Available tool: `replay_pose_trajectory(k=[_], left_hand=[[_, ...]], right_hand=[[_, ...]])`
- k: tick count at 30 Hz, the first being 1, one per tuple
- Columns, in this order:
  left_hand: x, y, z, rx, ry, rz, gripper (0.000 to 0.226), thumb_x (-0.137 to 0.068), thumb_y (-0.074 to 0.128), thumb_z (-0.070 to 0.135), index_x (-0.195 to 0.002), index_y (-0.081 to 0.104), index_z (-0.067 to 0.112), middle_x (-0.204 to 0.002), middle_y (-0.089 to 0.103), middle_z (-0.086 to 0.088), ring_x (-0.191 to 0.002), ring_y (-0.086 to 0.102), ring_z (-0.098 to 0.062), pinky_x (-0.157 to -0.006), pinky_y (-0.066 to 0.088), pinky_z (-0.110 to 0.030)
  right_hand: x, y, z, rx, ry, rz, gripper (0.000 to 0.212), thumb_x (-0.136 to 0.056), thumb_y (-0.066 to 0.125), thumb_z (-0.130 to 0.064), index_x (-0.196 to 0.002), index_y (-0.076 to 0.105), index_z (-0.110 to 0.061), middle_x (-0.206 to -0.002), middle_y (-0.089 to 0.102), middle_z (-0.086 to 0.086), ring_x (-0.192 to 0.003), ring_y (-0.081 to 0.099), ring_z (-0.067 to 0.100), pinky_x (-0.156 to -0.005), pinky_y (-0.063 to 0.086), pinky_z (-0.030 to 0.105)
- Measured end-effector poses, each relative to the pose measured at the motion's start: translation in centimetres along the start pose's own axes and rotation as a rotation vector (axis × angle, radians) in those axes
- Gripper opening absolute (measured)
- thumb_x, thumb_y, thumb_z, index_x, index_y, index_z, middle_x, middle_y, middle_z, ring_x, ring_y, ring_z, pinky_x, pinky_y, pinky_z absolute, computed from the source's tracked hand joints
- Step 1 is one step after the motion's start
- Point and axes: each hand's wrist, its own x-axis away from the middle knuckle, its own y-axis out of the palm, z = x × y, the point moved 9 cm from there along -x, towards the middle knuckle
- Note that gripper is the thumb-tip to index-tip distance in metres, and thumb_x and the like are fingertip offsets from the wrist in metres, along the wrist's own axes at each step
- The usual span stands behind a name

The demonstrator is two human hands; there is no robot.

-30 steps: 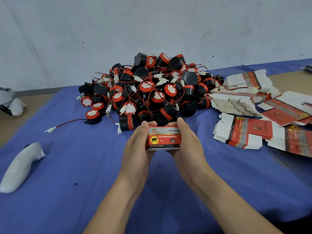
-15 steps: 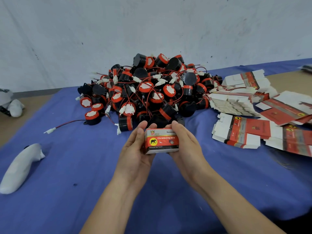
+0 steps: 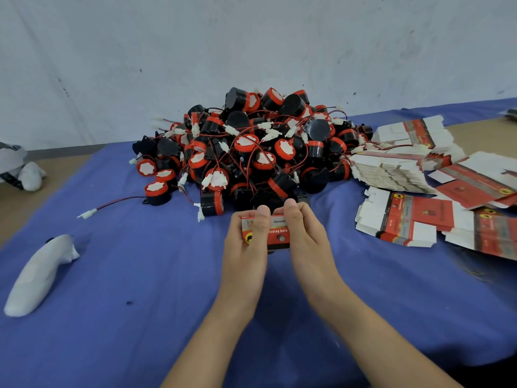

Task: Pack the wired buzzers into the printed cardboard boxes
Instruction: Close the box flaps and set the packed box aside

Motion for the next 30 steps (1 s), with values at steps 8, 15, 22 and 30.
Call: replay_pose_trajectory(k=[8, 15, 22, 30], left_hand=[[-0.2, 0.1, -0.1, -0.021, 0.028, 0.019, 0.030, -0.103, 0.042, 0.046, -0.086, 0.058, 0.026, -0.078, 0.066, 0.011, -0.081, 0.066, -0.014, -0.085, 0.057, -0.046], [1.3, 0.5, 0.8, 0.007, 0.031, 0.022, 0.042, -0.088, 0.042, 0.063, -0.096, 0.061, 0.027, -0.089, 0.069, 0.006, -0.086, 0.070, -0.013, -0.076, 0.060, -0.029], [3.2, 0.9, 0.8, -0.055, -0.013, 0.034, 0.008, -0.095, 0.065, 0.037, -0.097, 0.061, 0.031, -0.092, 0.072, 0.010, -0.086, 0.071, -0.008, -0.071, 0.059, -0.025], [5.9, 0.8, 1.9, -0.135, 0.014, 0.074, 0.015, -0.097, 0.063, 0.034, -0.087, 0.059, 0.023, -0.083, 0.071, 0.003, -0.077, 0.070, -0.012, -0.072, 0.060, -0.037]], right_hand=[[0.3, -0.7, 0.8, 0.010, 0.004, 0.057, 0.035, -0.107, 0.042, -0.040, -0.093, 0.063, -0.015, -0.078, 0.071, -0.012, -0.073, 0.068, 0.000, -0.064, 0.050, 0.010], [0.7, -0.4, -0.1, -0.024, 0.004, 0.012, 0.036, -0.107, 0.044, -0.035, -0.098, 0.060, -0.004, -0.079, 0.071, -0.007, -0.075, 0.069, 0.005, -0.067, 0.053, 0.016], [2.6, -1.0, -0.9, 0.019, 0.025, -0.072, 0.031, -0.101, 0.054, -0.039, -0.093, 0.061, -0.010, -0.094, 0.073, 0.012, -0.088, 0.072, 0.024, -0.081, 0.059, 0.034], [5.5, -1.8, -1.5, 0.026, -0.007, -0.005, 0.029, -0.104, 0.052, -0.029, -0.081, 0.055, -0.011, -0.068, 0.060, -0.007, -0.065, 0.057, 0.003, -0.059, 0.048, 0.015]])
